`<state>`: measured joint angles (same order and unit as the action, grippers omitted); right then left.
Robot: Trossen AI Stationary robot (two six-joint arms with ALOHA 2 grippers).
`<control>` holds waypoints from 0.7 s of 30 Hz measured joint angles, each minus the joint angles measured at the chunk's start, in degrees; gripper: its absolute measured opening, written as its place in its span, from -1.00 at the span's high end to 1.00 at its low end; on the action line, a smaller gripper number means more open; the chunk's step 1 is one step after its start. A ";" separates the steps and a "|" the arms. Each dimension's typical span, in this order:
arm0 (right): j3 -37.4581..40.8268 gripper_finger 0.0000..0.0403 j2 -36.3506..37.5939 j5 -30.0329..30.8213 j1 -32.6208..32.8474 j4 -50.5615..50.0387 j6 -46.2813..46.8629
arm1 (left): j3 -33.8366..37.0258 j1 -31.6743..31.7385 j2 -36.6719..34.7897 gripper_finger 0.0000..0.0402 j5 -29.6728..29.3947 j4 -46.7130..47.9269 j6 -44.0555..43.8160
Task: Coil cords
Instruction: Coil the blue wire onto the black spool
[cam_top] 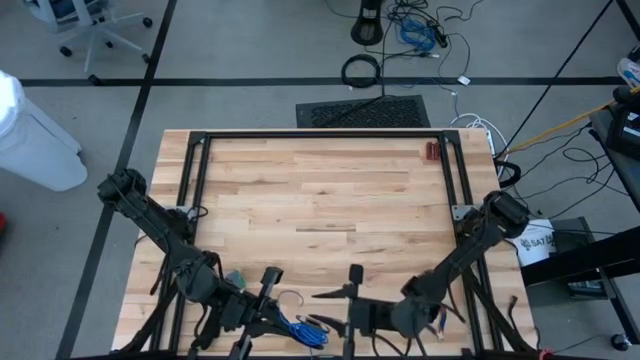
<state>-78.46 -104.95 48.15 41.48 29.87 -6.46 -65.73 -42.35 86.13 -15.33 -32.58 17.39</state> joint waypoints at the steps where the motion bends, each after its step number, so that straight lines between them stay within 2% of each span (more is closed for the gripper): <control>1: 0.00 0.19 0.00 -0.32 -0.42 -0.02 0.28 | 0.02 0.01 0.00 1.00 -0.01 0.01 -0.01; 10: 0.02 0.20 -2.19 -5.07 -3.96 2.36 1.42 | 0.01 0.58 0.00 1.00 -0.09 0.16 -0.09; 17: 0.07 0.21 -4.46 -4.53 -5.23 7.43 -0.07 | 0.02 0.57 0.00 1.00 -0.20 0.43 -0.39; 21: 0.07 0.29 -4.46 -4.48 -5.36 8.33 -1.38 | 0.00 0.57 0.00 1.00 -0.20 0.59 -0.42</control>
<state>-78.39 -109.40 43.66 36.11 38.20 -7.84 -65.73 -41.78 86.13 -15.53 -31.99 16.97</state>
